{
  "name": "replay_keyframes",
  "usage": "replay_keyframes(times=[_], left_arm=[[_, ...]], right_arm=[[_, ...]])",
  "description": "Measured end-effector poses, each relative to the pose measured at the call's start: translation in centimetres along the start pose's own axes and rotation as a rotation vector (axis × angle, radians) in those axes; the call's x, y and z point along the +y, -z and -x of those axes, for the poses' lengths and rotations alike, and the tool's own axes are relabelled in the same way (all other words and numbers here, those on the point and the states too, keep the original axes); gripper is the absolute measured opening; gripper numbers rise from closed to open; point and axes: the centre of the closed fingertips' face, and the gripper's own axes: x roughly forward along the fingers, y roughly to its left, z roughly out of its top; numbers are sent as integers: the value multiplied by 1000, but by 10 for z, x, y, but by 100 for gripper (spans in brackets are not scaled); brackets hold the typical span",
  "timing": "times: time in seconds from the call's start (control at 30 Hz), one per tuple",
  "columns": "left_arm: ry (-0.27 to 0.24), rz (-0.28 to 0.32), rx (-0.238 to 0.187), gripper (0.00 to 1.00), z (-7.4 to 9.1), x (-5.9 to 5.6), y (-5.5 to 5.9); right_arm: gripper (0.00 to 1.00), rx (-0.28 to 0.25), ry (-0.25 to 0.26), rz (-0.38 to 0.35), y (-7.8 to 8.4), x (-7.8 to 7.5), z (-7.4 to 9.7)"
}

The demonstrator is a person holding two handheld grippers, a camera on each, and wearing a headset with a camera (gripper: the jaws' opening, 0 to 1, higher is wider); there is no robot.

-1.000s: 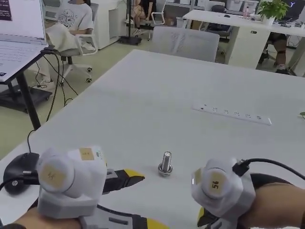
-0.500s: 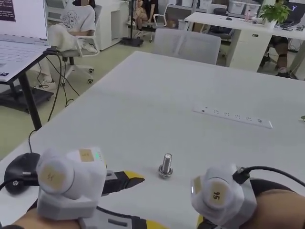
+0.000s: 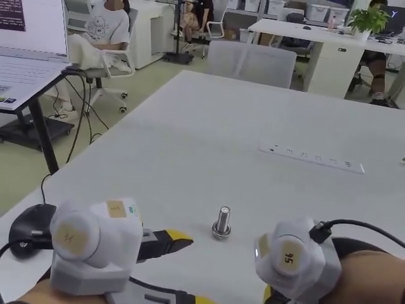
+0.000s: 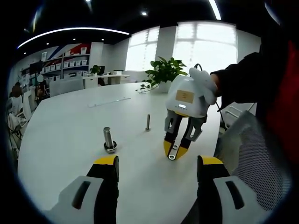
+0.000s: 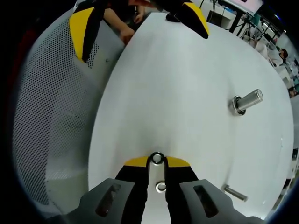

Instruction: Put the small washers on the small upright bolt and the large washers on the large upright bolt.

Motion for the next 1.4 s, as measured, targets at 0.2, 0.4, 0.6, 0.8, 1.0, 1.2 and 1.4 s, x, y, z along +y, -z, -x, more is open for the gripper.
replay_keyframes(times=[0.2, 0.4, 0.6, 0.8, 1.0, 1.2, 1.4], left_arm=[[1, 1, 1, 68, 0, -1, 0], [2, 0, 3, 68, 0, -1, 0], [4, -1, 2, 68, -1, -1, 0], [7, 1, 0, 68, -2, 0, 0], [10, -1, 1, 68, -3, 0, 0], [13, 1, 0, 68, -4, 1, 1], [21, 0, 3, 68, -5, 2, 1]], right_arm=[[12, 4, 1, -6, 2, -3, 2], [12, 3, 1, -18, 4, -7, 8], [12, 1, 9, -26, 5, -10, 17], [12, 8, 24, -34, 10, -15, 27], [12, 2, 43, -56, 15, -21, 39], [12, -1, 61, -76, 21, -26, 51], [12, -5, 78, -93, 27, -30, 64]])
